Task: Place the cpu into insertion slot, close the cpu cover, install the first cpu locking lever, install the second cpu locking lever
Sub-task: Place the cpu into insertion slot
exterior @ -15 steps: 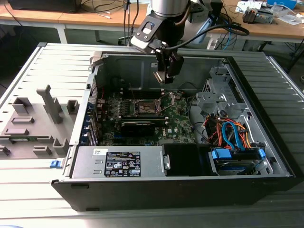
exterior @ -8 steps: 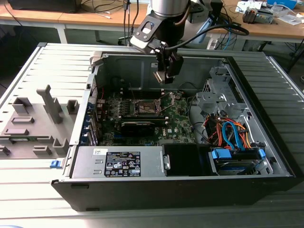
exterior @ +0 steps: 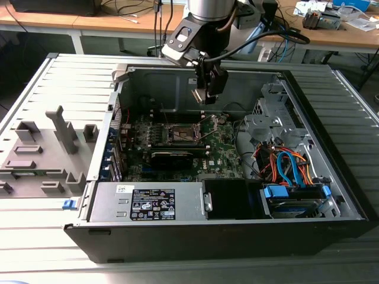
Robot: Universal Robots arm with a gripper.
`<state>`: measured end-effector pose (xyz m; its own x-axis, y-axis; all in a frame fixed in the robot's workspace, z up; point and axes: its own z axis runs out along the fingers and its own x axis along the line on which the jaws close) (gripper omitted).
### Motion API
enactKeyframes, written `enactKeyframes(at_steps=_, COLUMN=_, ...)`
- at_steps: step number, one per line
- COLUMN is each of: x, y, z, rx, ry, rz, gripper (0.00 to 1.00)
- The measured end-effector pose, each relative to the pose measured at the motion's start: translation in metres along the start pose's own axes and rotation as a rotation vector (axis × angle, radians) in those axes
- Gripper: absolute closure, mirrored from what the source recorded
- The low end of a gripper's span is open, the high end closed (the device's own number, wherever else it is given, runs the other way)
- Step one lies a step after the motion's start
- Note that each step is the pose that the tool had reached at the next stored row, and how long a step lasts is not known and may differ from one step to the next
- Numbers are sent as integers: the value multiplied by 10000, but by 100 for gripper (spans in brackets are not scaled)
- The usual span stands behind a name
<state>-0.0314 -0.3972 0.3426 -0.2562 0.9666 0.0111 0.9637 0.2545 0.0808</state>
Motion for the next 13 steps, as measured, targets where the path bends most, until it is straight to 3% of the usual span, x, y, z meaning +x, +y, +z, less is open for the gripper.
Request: enactKeyframes(at_steps=13, x=0, y=0, z=0, rx=-3, ry=-21, rz=258, gripper=45)
